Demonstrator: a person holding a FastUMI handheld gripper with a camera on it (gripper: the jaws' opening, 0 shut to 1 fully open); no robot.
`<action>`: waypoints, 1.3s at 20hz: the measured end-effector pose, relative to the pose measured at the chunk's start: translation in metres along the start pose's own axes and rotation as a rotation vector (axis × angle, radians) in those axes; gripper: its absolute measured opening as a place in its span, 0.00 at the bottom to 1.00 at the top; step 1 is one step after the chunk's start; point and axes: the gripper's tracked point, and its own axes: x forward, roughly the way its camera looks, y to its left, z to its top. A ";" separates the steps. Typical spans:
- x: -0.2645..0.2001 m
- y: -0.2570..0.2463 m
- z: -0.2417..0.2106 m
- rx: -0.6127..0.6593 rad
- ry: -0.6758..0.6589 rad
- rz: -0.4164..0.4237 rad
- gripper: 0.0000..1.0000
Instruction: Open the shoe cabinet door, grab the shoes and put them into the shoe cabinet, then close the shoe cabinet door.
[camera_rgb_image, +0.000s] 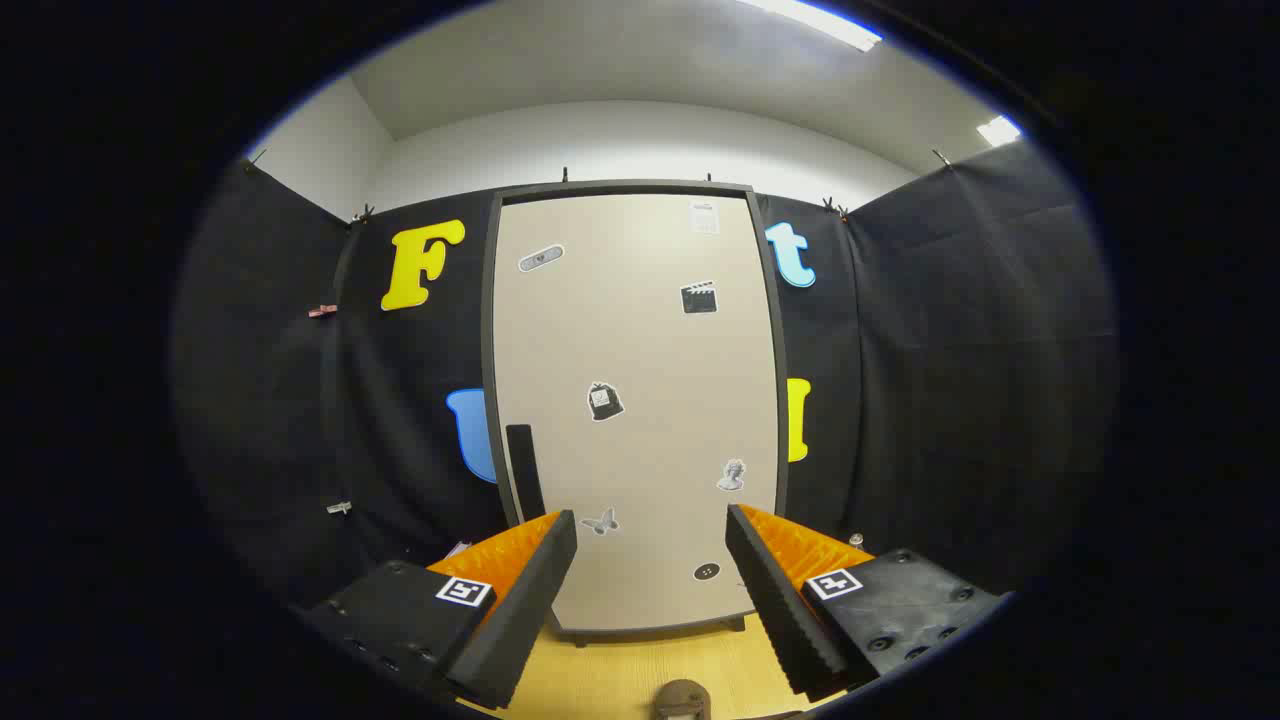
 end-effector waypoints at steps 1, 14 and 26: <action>-0.001 0.002 0.000 -0.006 0.002 0.001 0.98; -0.005 0.018 -0.007 -0.024 0.012 0.004 0.98; 0.045 0.076 -0.034 -0.008 0.063 0.089 0.98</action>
